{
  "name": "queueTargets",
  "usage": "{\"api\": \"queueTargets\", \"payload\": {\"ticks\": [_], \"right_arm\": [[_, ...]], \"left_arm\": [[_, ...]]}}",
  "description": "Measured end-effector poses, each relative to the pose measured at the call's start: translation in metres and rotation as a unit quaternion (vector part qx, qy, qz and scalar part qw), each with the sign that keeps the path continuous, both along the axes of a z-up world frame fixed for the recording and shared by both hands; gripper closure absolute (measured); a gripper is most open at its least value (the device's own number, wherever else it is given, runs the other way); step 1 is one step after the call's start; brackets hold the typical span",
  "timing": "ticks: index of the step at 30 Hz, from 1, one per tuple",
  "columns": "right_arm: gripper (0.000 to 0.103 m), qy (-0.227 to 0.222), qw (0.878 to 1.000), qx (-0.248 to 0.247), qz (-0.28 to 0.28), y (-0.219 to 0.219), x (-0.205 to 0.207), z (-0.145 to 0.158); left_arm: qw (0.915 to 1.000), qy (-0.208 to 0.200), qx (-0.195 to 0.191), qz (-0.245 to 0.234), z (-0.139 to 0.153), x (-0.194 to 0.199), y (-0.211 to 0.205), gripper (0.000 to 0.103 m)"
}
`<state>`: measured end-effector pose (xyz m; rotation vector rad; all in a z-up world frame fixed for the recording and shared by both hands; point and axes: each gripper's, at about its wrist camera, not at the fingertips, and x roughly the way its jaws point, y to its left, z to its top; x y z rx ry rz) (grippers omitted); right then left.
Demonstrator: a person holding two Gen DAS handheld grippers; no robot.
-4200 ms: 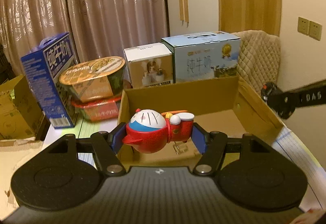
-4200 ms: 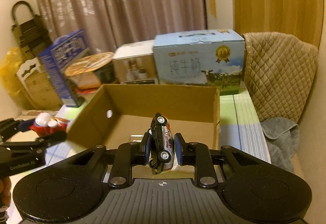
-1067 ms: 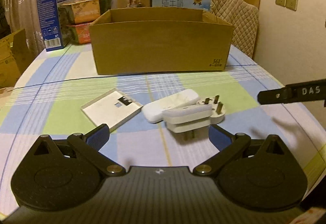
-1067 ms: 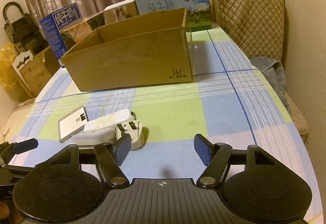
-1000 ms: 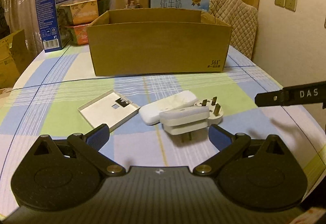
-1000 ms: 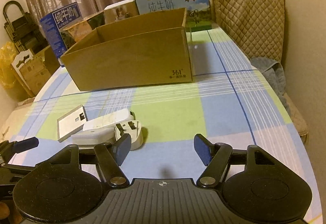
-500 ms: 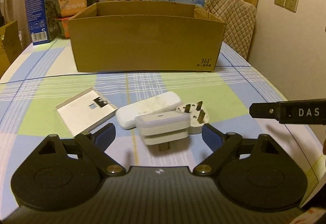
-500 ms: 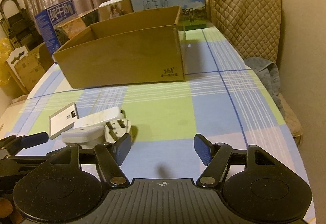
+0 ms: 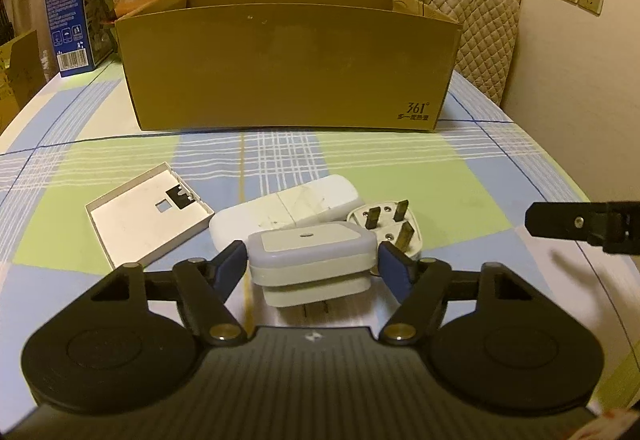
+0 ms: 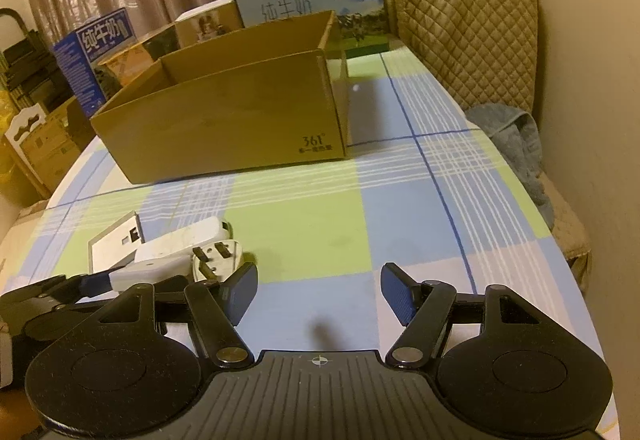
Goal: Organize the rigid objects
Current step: 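Grasp the white square adapter with left tool while right tool grasps the white three-pin plug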
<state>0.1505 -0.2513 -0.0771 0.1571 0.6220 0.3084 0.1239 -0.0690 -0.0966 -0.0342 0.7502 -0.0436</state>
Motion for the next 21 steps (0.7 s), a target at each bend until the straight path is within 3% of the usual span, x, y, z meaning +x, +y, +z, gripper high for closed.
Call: {"api": "queueTargets", "payload": {"ticks": [9,21], "right_arm": [[0.038,-0.003,0.999,-0.022,0.028,0.020,0.002,-0.004],[0.038,-0.008,0.992,-0.060,0.108,0.089,0.027,-0.020]], "left_arm": [[0.9997,0.006,0.022,-0.013,0.010,-0.011,0.017,0.042],[0.9994,-0.019,0.011,0.027,0.025,-0.032,0.063,0.042]]}}
